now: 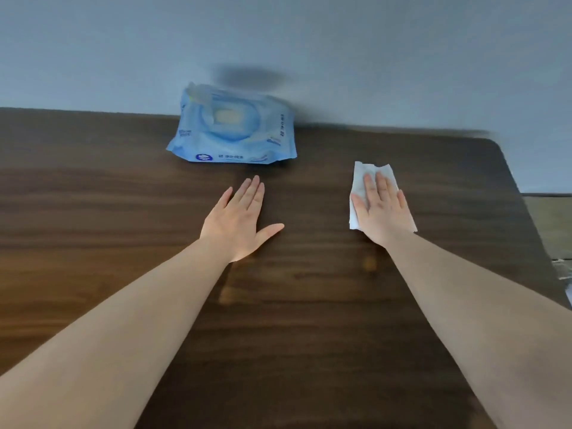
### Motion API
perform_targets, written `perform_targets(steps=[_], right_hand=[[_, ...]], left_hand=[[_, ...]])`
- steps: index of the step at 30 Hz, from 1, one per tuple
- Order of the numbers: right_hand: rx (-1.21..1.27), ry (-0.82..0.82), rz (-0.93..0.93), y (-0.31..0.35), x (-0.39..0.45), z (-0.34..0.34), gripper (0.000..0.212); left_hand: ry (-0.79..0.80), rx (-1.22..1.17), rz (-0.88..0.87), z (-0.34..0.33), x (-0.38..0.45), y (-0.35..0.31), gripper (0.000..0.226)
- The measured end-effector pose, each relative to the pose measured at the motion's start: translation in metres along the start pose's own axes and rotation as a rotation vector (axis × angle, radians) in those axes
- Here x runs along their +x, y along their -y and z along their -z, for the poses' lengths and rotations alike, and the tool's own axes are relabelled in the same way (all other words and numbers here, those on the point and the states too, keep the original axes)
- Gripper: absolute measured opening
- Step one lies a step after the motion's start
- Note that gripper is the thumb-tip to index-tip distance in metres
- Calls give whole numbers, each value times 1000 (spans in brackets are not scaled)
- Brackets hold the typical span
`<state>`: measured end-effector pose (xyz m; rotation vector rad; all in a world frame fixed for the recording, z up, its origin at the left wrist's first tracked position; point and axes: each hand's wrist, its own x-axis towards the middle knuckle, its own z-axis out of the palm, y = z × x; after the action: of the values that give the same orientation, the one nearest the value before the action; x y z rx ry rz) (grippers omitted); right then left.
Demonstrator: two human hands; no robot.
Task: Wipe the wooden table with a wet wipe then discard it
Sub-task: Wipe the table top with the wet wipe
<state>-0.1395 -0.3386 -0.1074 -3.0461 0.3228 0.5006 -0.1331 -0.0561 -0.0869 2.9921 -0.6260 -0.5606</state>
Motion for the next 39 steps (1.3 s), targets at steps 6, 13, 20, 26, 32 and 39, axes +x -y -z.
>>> perform_targets(steps=[6, 13, 20, 26, 32, 39], right_hand=[[91, -7, -237, -102, -4, 2, 64], [128, -40, -374, -153, -14, 0, 63], [135, -25, -471, -137, -17, 0, 64], [106, -15, -287, -75, -26, 2, 66], [68, -40, 76, 46, -18, -4, 66], [-54, -41, 645, 212, -34, -19, 66]], left_hand=[[19, 35, -104, -5, 43, -76, 97], [2, 68, -39, -11, 53, -90, 105], [-17, 73, -36, -9, 51, -90, 105], [53, 7, -52, -3, 47, -88, 98], [-56, -54, 92, -4, -6, -35, 89], [36, 9, 559, -33, -130, 110, 105]])
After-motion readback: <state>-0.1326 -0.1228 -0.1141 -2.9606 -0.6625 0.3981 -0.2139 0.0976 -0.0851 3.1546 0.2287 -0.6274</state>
